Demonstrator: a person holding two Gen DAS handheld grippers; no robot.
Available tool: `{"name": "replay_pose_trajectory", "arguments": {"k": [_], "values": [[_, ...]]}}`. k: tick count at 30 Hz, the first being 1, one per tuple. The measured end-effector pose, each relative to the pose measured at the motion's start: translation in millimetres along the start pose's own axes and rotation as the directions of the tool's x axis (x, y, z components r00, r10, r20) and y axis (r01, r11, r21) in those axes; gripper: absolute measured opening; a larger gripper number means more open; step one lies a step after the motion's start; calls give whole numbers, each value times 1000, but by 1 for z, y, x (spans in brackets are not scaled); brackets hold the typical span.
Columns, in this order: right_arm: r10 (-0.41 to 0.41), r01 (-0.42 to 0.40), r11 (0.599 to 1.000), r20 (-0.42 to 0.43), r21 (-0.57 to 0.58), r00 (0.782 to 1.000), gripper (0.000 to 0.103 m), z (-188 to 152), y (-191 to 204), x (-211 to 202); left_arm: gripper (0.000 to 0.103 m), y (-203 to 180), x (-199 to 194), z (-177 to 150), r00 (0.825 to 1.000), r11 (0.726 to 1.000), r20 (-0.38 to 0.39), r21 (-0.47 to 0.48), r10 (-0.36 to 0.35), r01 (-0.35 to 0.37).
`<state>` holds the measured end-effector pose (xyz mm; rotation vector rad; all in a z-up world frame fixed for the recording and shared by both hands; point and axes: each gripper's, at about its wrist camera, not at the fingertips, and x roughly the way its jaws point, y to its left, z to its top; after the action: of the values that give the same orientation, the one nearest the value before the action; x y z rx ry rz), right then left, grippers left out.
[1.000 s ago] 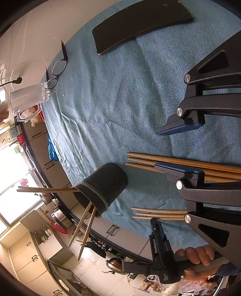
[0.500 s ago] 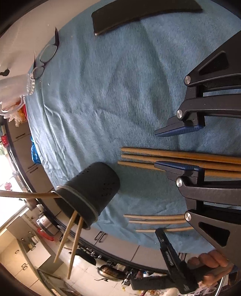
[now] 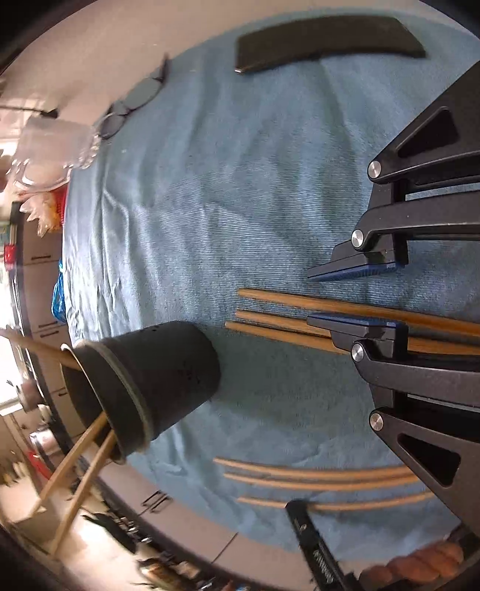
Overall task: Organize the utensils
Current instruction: 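Close the left tool on a chopstick while the right tool grasps another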
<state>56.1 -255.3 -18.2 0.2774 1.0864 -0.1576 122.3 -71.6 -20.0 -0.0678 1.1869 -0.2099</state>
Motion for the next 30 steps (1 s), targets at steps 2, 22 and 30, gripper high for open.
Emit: {"name": "replay_pose_trajectory", "arguments": {"k": [2,22,30], "values": [[-14,14,1000,6,-8,1000,9,3,0,2,9,-2,1,2,1000,1000,8,10,9,-9],[186,-220,973,319,73,929,7,-4,-27,-91,7,-6,-98,-8,965,990,222,50,-139,131],[196,-234,970,377,59,905,7,-14,-24,-119,7,-9,-114,-10,963,990,230,63,-138,127]]}}
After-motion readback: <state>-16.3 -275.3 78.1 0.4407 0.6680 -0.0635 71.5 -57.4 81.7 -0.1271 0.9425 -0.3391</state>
